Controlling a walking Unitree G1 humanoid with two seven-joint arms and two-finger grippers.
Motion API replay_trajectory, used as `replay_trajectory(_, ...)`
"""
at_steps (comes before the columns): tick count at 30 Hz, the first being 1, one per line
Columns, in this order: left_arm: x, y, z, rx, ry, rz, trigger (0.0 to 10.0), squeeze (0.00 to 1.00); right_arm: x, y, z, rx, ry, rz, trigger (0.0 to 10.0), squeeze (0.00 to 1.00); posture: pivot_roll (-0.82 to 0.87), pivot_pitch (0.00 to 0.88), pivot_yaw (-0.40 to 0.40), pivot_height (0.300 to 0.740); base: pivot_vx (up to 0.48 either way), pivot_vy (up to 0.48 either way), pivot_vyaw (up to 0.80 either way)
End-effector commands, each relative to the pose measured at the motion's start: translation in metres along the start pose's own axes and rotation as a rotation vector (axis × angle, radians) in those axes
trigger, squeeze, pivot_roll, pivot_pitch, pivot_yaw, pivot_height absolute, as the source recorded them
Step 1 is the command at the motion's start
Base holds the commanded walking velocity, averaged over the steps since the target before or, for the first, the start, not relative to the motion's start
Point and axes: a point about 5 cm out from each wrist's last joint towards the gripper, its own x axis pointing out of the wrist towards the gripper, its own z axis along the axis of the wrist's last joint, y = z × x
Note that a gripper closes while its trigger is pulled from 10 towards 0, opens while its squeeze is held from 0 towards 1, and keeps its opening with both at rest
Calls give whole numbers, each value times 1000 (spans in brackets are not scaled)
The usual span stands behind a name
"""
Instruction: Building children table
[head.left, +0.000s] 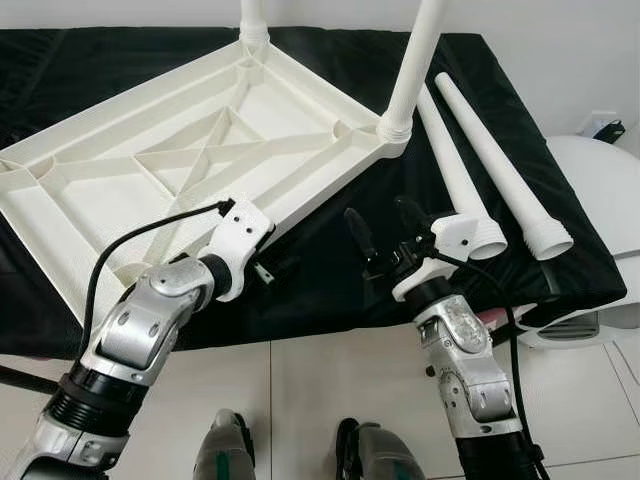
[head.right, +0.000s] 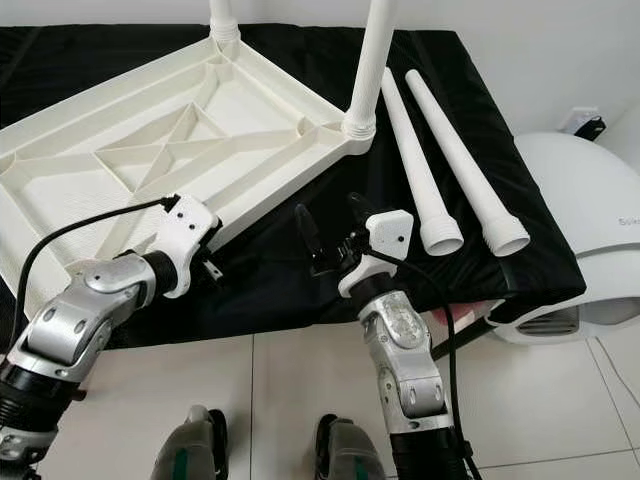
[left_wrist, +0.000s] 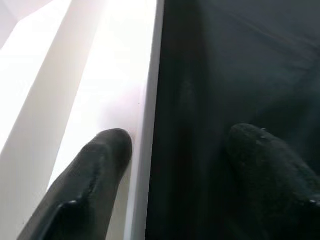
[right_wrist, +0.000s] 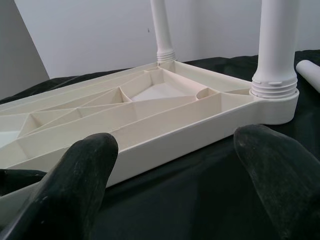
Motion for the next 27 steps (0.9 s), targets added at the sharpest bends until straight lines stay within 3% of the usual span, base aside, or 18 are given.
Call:
replay_trajectory(1,0,14,0,-15,23,169,0,0,-4,-1,-2,-18,8,-7,10000,0,84,180,-4,740,0,0,0)
replay_trajectory(6,8,17,17,-75,-14,241,0,0,-3,2,-3,-20,5,-3,10000,0,85,176,-5,740,0,0,0)
replay_trajectory(14,17,23,26,-142,-31,360,0,0,-2,3,-3,-18,1,0,10000,0,82,169,-2,740,0,0,0)
replay_trajectory(19,24,17,25,-132,-6,333,235,0,-2,5,-2,-8,2,7,10000,0,76,168,1,740,0,0,0)
replay_trajectory(20,25,14,22,-115,15,306,7490,0,-2,5,-2,-8,2,7,10000,0,75,168,3,740,0,0,0)
replay_trajectory(23,25,12,21,-105,29,291,7490,0,-2,5,-2,-10,1,7,10000,0,74,168,3,740,0,0,0)
replay_trajectory(24,25,10,20,-92,35,270,10000,0,-3,5,-2,-11,1,5,10000,0,75,168,4,740,0,0,0)
replay_trajectory(26,24,10,20,-82,35,256,10000,0,-3,5,-2,-11,1,3,10000,0,76,169,5,740,0,0,0)
replay_trajectory(27,23,12,21,-81,28,258,10000,878,-3,5,-2,-12,1,3,10000,0,76,169,5,740,0,0,0)
